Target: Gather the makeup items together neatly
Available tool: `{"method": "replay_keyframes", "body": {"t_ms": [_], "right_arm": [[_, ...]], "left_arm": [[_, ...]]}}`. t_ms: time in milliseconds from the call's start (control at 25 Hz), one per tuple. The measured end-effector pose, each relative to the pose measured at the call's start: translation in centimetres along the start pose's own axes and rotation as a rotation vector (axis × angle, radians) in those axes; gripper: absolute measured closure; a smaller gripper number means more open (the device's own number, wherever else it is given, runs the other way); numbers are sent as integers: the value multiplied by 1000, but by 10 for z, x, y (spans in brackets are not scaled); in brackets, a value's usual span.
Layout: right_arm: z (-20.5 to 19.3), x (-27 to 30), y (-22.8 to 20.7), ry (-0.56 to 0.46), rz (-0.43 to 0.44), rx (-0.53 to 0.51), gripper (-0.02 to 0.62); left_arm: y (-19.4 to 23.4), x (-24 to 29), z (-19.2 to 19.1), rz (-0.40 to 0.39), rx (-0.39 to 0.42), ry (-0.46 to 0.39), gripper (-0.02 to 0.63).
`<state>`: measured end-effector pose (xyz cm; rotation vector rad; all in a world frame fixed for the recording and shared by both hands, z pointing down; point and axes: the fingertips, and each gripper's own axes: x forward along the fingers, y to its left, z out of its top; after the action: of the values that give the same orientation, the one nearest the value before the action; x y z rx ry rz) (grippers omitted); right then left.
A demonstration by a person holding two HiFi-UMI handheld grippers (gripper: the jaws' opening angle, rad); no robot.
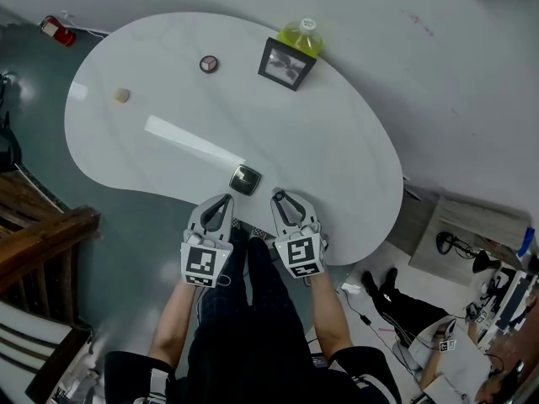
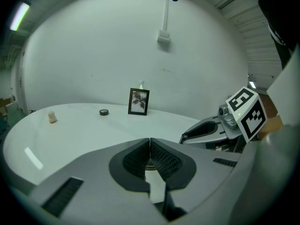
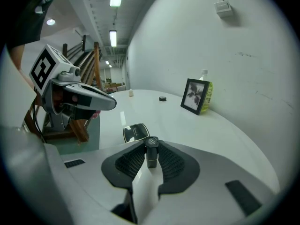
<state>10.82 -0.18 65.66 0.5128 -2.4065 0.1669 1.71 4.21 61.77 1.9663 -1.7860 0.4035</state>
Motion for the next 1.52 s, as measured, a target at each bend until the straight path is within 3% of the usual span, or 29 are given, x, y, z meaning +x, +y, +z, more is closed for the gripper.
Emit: {"method": "replay_keyframes", "body": {"t_ms": [1000, 1520], "right_arm": [[11, -18, -1, -46, 1, 70, 454], [65, -72, -12, -173, -86, 57, 455]], "left_arm": [[-9, -13, 3, 2, 5, -10, 586], [-21, -46, 63, 7, 70, -111, 586]]}}
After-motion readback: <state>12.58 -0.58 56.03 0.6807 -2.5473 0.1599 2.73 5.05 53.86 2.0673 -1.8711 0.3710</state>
